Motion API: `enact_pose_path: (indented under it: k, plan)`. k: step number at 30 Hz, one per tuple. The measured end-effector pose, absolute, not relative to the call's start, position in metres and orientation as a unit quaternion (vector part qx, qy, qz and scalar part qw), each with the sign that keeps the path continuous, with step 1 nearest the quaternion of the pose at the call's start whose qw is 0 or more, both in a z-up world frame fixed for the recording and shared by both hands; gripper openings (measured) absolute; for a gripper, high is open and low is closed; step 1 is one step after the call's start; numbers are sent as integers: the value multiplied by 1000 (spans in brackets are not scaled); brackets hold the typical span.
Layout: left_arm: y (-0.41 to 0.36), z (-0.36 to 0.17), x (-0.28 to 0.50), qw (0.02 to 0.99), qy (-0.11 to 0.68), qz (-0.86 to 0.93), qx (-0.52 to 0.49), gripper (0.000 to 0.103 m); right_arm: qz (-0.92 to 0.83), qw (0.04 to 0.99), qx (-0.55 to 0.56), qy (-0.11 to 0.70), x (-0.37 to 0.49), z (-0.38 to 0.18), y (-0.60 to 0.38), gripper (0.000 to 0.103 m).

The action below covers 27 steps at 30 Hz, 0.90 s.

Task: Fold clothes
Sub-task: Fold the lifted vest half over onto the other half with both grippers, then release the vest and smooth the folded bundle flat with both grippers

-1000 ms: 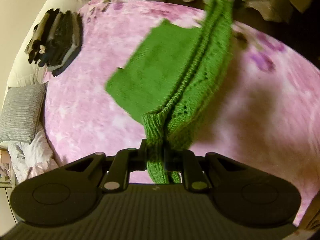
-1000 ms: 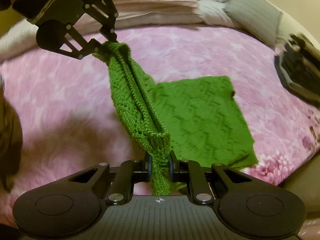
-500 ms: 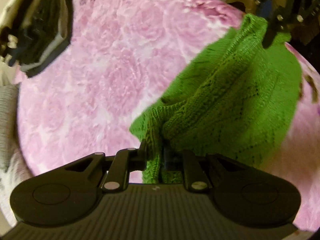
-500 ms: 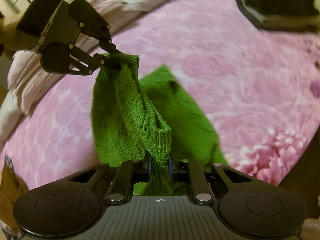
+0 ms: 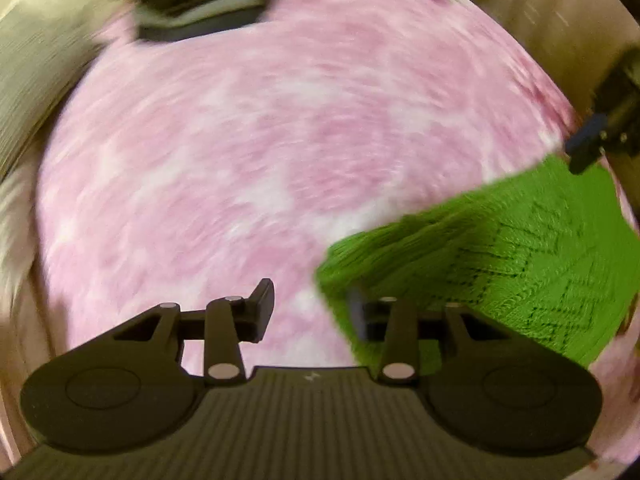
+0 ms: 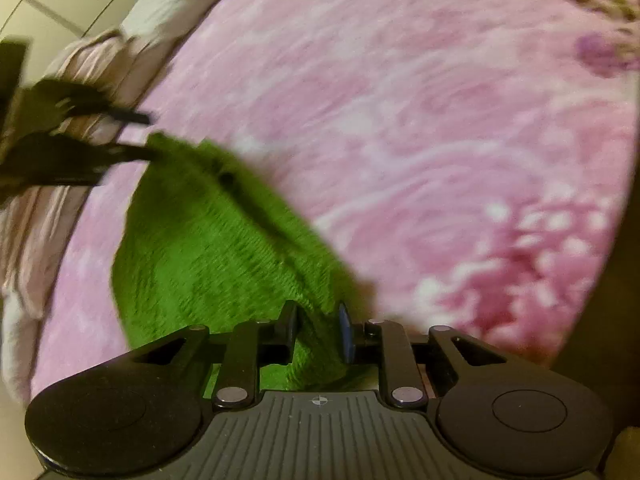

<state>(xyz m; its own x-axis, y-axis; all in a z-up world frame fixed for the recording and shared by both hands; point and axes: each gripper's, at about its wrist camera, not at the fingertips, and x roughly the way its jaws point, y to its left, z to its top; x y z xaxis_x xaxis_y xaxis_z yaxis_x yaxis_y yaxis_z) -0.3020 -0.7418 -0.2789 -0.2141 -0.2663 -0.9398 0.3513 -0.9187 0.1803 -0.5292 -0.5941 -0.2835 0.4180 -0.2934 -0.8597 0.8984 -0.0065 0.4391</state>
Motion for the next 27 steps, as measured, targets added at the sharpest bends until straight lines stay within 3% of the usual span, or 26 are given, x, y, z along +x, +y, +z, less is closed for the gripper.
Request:
enact_pose_path:
  k: [4,9,17,27]
  plan:
    - [-728,-272,-276,216,90,-784,575,31,-506,635,508,287,-534,-265,-584,18]
    - [-713,-305,-275,207,125,-790,564,31,-482,685,483,254,-508,-250,-567,19]
    - [-728,-356,-297,222,137,-790,555,31,-476,686,475,278,-480,-292,-573,18]
    - [-733,-326,-283,226,130,-788,558,29,-460,687,470,309,-491,-285,-576,18]
